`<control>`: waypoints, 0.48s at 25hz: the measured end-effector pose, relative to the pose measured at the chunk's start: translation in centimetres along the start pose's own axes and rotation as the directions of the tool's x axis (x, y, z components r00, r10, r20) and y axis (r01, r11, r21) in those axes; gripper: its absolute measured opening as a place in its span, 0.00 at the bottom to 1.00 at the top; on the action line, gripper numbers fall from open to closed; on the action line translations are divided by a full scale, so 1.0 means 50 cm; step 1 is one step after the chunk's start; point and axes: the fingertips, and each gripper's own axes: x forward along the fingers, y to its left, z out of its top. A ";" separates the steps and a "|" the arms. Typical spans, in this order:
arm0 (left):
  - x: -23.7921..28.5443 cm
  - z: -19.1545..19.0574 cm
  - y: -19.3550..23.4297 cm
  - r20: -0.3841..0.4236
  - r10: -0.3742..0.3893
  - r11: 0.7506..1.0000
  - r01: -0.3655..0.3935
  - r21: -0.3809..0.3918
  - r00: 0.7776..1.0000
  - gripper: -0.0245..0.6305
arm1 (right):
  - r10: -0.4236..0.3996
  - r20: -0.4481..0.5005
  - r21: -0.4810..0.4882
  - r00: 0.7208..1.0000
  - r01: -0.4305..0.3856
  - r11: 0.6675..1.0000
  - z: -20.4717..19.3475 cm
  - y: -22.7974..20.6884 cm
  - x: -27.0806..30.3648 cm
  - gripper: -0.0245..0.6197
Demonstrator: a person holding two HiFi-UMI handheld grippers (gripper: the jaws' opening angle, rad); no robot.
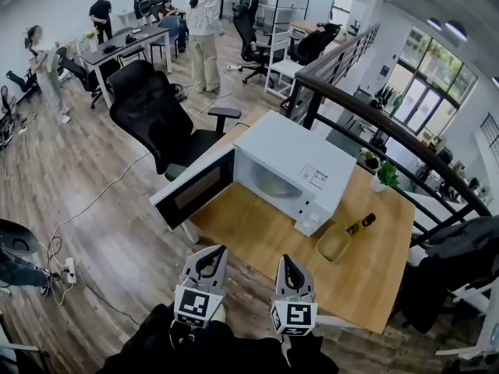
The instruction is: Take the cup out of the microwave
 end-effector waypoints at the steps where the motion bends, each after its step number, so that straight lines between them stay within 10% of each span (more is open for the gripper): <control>1: 0.008 0.000 0.009 0.000 -0.013 1.000 0.013 0.002 1.000 0.07 | -0.013 -0.001 0.002 1.000 0.013 1.000 0.000 0.002 0.007 0.06; 12: 0.089 -0.013 0.033 0.002 -0.170 0.985 0.170 0.029 0.985 0.07 | -0.166 0.002 0.022 0.986 0.166 0.986 -0.008 -0.009 0.041 0.06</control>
